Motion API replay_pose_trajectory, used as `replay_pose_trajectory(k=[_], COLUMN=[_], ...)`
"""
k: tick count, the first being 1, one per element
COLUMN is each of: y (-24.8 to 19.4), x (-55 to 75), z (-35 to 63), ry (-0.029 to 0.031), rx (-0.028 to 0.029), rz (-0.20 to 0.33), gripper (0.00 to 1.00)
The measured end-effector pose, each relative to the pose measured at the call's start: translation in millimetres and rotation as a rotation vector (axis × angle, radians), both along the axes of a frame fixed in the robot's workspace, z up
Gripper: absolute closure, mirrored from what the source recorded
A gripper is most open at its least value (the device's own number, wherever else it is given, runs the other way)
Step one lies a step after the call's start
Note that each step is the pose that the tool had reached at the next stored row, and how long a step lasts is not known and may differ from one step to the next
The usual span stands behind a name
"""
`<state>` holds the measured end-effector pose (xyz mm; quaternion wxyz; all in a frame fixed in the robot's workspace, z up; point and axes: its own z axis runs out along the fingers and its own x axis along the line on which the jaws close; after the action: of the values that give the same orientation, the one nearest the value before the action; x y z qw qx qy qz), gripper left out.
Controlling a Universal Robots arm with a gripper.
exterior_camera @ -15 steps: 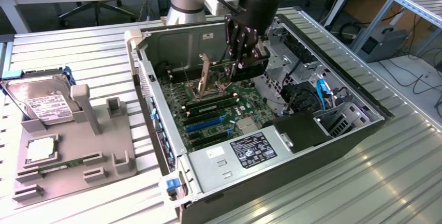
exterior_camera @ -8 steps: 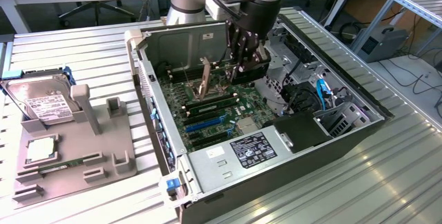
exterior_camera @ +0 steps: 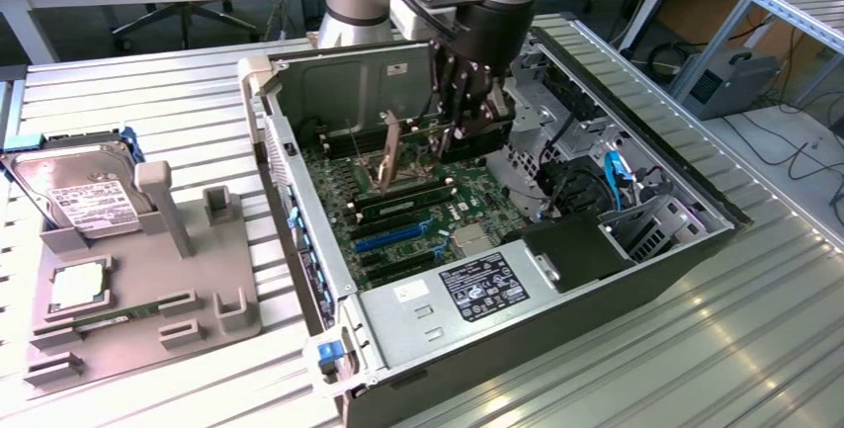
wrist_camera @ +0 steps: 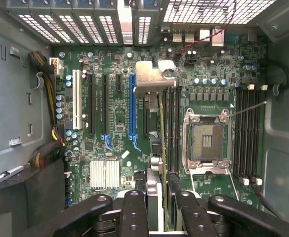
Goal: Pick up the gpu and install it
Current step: 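Insert the gpu into the slot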
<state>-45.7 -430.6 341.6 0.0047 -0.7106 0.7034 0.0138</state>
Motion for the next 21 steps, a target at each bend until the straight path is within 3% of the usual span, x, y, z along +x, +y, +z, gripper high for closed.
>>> replay_pose_trajectory(k=[8,16,21], y=[-0.5,-0.5,-3.2], x=[-0.4,-0.5,-1.6], z=[-2.3,-4.5,-5.8], ry=[0.0000,0.0001,0.0000], rx=[-0.0003,-0.0002,-0.0001], rz=[-0.003,-0.100,-0.103], gripper=[0.73,0.73,0.73])
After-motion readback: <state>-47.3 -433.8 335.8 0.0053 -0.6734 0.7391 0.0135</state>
